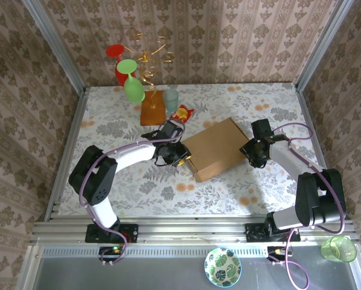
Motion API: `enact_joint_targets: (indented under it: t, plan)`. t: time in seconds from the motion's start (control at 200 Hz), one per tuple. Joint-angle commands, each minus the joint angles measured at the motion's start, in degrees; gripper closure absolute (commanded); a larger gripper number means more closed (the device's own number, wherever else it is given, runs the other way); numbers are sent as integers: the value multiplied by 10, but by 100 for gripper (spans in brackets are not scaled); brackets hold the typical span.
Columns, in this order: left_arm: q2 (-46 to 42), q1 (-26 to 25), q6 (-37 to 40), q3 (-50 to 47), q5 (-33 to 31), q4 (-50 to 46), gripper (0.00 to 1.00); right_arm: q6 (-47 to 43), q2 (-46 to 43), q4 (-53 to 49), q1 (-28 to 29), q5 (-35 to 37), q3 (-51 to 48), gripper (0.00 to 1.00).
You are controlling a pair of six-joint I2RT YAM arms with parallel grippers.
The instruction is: Fold the paper box
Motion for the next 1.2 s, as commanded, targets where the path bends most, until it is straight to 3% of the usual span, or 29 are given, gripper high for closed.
enact_joint_targets:
  t: [0.0, 0.165, 0.29, 0.35, 0.535, 0.735, 1.045, 1.195]
  plan:
    - [25, -6, -5, 5, -2, -9, 73, -9, -12, -22, -3, 2, 5, 50]
    - [26, -13, -13, -6, -12, -27, 84, -12, -12, -24, -3, 8, 5, 52]
    - [27, -14, -10, -17, -11, -36, 100, -24, -33, -34, -3, 18, 18, 52]
    - [23, -10, -1, -19, -12, -44, 100, -43, -37, -43, -3, 25, 29, 50]
    - [-13, 26, 60, -39, 9, -58, 100, -159, -69, -77, -4, 27, 106, 33]
    - [-41, 81, 154, -78, 85, -12, 100, -296, -71, -88, -6, 4, 176, 14]
    - [-23, 129, 256, -49, 124, -63, 100, -389, 31, -50, -50, -282, 239, 9]
    - [-21, 130, 259, -44, 118, -68, 100, -376, 42, -30, -51, -343, 240, 8]
